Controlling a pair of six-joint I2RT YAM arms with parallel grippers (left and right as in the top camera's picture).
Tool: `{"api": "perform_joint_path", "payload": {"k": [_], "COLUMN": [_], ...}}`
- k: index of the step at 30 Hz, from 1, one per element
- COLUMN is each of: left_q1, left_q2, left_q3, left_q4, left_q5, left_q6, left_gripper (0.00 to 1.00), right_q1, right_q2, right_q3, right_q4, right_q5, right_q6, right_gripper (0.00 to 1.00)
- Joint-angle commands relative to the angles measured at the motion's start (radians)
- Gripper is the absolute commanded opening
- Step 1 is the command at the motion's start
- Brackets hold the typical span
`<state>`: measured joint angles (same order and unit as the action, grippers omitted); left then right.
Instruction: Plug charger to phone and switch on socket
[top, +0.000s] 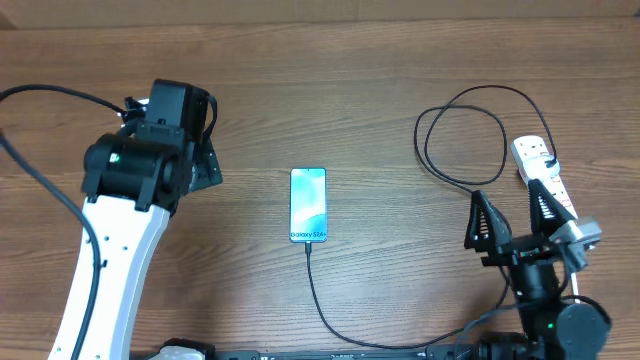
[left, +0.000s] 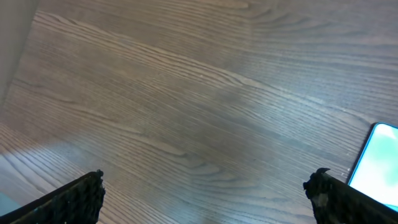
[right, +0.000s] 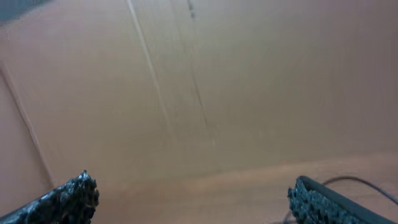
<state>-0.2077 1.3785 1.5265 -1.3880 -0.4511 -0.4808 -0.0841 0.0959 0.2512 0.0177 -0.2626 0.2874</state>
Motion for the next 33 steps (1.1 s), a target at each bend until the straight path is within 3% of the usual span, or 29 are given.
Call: {"api": "perform_joint_path", "payload": {"k": [1, 9, 18, 33], "left_q1": [0.005, 0.005, 0.005, 0.005], "left_q2": [0.035, 0.093, 0.139, 0.142], "left_q3": [-0.002, -0.002, -0.002, -0.002], "left_q4": [0.001, 0.002, 0.004, 0.006], "left_q5": [0.000, 0.000, 0.000, 0.000], "left_q6": [-0.024, -0.024, -0.024, -0.024], "left_gripper": [1.00, 1.00, 1.00, 1.00], "right_q1": [0.005, 0.011, 0.039, 0.036], "right_q2": [-0.050, -0.093, -0.093, -0.093], "right_q3": [-0.131, -0.241, -0.244, -0.243], "right_q4": [0.086, 0.114, -0.089, -0.088], "right_q5": [0.000, 0.056, 0.113, 0.113], "right_q6": [-0.001, 0.002, 0.021, 0.019], "right_gripper": [1.00, 1.00, 1.00, 1.00]}}
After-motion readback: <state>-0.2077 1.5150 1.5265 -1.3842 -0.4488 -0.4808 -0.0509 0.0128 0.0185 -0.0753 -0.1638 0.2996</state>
